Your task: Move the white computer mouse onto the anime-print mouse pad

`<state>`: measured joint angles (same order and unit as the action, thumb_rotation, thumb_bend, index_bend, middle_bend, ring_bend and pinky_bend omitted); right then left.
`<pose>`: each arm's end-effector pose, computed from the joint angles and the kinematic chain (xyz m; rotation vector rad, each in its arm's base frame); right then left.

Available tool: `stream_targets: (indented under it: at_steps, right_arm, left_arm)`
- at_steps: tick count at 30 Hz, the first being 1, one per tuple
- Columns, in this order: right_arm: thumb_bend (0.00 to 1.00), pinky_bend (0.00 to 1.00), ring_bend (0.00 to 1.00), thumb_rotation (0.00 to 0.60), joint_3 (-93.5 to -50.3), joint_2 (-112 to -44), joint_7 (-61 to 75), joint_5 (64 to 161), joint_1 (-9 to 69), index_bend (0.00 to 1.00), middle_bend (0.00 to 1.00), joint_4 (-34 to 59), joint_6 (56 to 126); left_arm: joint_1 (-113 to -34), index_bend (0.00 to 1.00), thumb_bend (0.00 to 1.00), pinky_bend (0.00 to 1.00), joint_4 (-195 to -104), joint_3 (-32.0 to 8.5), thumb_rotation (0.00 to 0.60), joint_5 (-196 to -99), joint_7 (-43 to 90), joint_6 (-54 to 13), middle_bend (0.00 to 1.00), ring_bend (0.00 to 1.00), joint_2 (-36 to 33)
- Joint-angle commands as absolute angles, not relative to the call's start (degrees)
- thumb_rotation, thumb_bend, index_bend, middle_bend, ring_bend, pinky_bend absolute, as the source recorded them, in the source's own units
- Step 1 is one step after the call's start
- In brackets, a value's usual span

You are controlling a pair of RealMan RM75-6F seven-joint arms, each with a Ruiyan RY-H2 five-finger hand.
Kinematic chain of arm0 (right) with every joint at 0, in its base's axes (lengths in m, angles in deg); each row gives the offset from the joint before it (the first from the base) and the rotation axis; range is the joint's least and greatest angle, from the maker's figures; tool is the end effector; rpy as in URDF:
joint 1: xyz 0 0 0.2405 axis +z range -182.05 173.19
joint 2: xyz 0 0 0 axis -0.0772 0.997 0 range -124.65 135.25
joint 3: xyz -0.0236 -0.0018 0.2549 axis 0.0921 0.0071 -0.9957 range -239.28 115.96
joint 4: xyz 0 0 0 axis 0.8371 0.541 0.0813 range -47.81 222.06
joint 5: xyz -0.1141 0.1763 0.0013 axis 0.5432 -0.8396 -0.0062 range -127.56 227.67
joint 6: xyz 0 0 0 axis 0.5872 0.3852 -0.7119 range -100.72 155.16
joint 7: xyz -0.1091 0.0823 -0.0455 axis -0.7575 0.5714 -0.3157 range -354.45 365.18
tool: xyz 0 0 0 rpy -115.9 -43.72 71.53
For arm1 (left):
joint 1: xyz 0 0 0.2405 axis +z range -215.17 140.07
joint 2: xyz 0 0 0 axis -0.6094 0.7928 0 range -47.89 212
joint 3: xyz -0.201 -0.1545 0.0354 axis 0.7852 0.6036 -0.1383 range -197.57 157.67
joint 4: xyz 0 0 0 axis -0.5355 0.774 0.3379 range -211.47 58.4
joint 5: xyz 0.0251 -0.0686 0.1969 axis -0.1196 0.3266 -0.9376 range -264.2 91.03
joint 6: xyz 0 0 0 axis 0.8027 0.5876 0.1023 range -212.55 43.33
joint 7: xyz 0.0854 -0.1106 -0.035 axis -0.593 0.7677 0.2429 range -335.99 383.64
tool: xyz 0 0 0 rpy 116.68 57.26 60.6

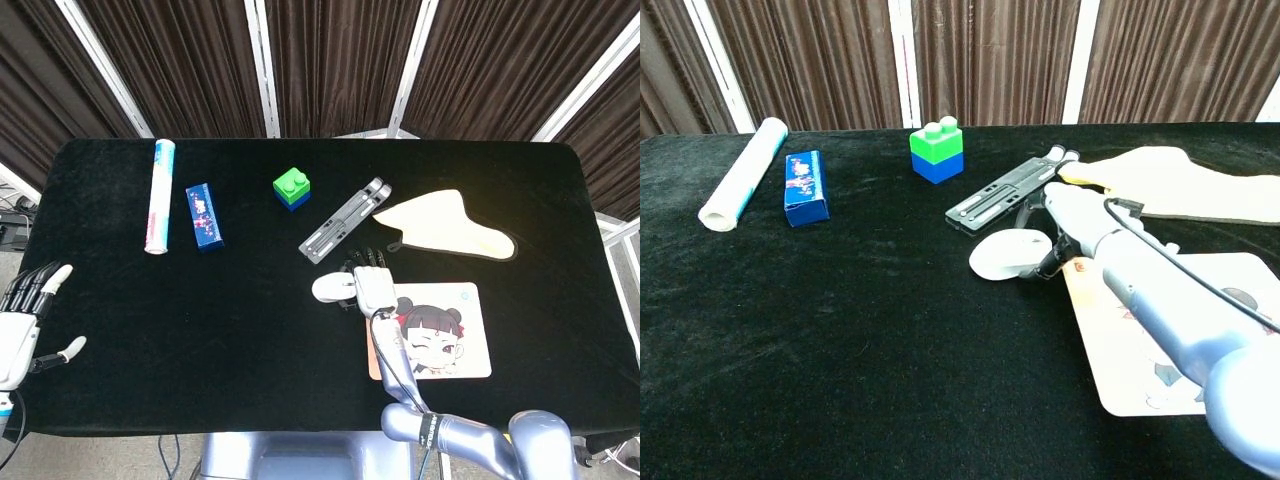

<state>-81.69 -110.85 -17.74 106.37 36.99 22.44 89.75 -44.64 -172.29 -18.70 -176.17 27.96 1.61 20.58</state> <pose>-0.1231 -0.3421 -0.1052 1.5190 -1.1802 0.9988 -0.2886 0.1855 0.1636 -1.4397 -0.9263 -1.0273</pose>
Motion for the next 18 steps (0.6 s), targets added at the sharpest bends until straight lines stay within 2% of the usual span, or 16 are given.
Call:
stream_targets:
  at_steps: [1, 12, 18]
  right_arm:
    - [0.28, 0.00, 0.00, 0.600, -81.69, -109.59, -17.63, 106.97, 36.65, 0.54, 0.17, 21.07, 90.11]
    - [0.28, 0.00, 0.00, 0.600, -80.69, -102.68, -20.14, 106.07, 34.36, 0.56, 0.18, 14.06, 89.92]
    - [0.28, 0.00, 0.00, 0.600, -78.30, -94.38, -19.03, 105.35, 32.03, 0.56, 0.18, 6.56, 85.78]
  left_arm:
    - [-44.67, 0.00, 0.23, 0.00, -172.21, -18.68, 0.600, -176.07, 27.99, 1.46, 0.00, 0.00, 20.57]
    - [-44.64, 0.00, 0.23, 0.00, -172.48, -18.70, 0.600, -176.34, 27.57, 1.45, 0.00, 0.00, 20.59]
    - [-44.64, 0.00, 0.23, 0.00, -172.53, -18.78, 0.600, -176.52, 27.23, 1.33, 0.00, 0.00, 20.54]
